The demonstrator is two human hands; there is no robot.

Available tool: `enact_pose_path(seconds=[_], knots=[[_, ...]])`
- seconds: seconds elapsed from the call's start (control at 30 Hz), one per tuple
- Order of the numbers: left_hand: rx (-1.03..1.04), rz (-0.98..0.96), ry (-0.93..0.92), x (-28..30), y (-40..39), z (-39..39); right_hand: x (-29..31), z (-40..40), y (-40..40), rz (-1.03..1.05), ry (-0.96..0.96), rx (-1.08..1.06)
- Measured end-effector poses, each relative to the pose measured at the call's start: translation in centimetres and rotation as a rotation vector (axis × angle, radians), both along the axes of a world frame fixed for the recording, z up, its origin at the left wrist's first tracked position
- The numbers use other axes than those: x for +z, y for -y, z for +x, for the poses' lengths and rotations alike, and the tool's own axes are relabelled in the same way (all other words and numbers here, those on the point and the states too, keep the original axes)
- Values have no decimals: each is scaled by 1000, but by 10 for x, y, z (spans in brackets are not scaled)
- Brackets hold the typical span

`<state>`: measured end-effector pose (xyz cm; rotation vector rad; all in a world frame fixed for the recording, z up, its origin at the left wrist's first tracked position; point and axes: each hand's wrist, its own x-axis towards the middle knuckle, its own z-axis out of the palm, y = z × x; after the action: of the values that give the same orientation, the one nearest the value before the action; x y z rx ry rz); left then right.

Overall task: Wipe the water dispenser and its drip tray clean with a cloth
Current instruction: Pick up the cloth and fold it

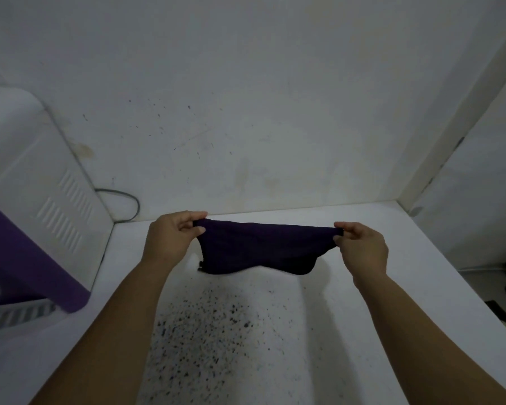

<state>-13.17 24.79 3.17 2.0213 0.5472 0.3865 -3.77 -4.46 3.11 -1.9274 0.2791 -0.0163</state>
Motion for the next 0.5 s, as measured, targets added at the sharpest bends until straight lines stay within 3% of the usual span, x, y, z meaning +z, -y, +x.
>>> enact_pose_path(seconds=[0.1, 0.2, 0.4, 0.5], knots=[[55, 107, 27, -3, 0, 0, 5, -1, -2, -127, 84, 6], [65, 136, 3, 0, -2, 3, 8, 2, -3, -30, 41, 45], [45, -406, -104, 5, 23, 18, 13, -8, -33, 10, -11, 140], [-2, -588, -106, 10, 55, 23, 18, -18, -59, 170, -108, 262]])
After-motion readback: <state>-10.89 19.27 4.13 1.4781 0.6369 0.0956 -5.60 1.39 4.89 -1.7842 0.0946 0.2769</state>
